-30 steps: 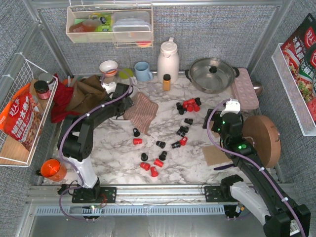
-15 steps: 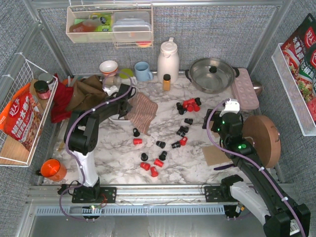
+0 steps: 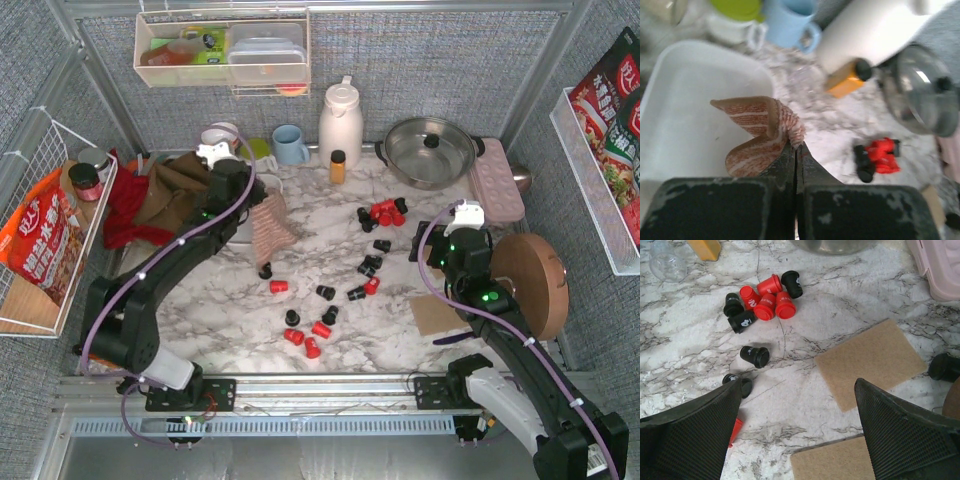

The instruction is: Mix the coffee capsules in the storage basket

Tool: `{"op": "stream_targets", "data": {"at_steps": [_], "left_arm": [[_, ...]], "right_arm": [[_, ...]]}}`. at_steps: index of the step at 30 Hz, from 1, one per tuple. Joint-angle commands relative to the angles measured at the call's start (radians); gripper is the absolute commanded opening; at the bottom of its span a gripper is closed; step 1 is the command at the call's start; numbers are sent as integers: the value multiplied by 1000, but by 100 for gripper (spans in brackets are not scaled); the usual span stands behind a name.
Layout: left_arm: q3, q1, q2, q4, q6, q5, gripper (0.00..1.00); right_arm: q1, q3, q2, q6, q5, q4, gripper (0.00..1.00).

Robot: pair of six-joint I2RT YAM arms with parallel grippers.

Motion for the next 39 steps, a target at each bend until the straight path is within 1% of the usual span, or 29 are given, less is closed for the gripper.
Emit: {"op": "stream_targets", "data": {"at_steps": [1, 4, 8, 10, 14, 17, 19, 22, 28, 32, 37, 38, 39], "left_arm": [[-39, -22, -100, 241, 159, 201, 0], [-34, -68, -152, 282, 266, 292, 0], [-4, -170, -194, 237, 453, 297, 0], [-9, -202, -219, 233, 503, 331, 0], [-95, -240, -301, 329, 548, 458, 0], [-150, -259, -351, 368, 535, 466, 0], [-171, -264, -372, 387, 504, 494, 0], [-200, -285, -400, 417, 466, 525, 0], [-255, -317, -447, 477, 416, 568, 0], [-266, -330, -470, 474, 419, 611, 0], [-293, -340, -498, 490, 411, 671, 0], [-297, -340, -504, 494, 407, 679, 0], [-300, -342, -510, 496, 404, 682, 0]], "right_arm": [[2, 10, -8, -6, -35, 35, 99], [2, 5, -32, -17, -112, 58, 99], [3, -21, -61, -32, -273, 136, 99], [3, -36, -72, -37, -371, 195, 99], [3, -69, -71, -54, -589, 329, 99], [11, -79, -54, -71, -767, 428, 99], [28, -76, -37, -77, -838, 484, 99], [82, -52, -12, -119, -874, 524, 99], [242, 38, 85, -259, -880, 570, 99], [295, 106, 192, -303, -875, 598, 99], [337, 165, 272, -329, -861, 594, 98], [345, 171, 282, -336, -859, 585, 95], [352, 180, 291, -344, -862, 572, 86]]}}
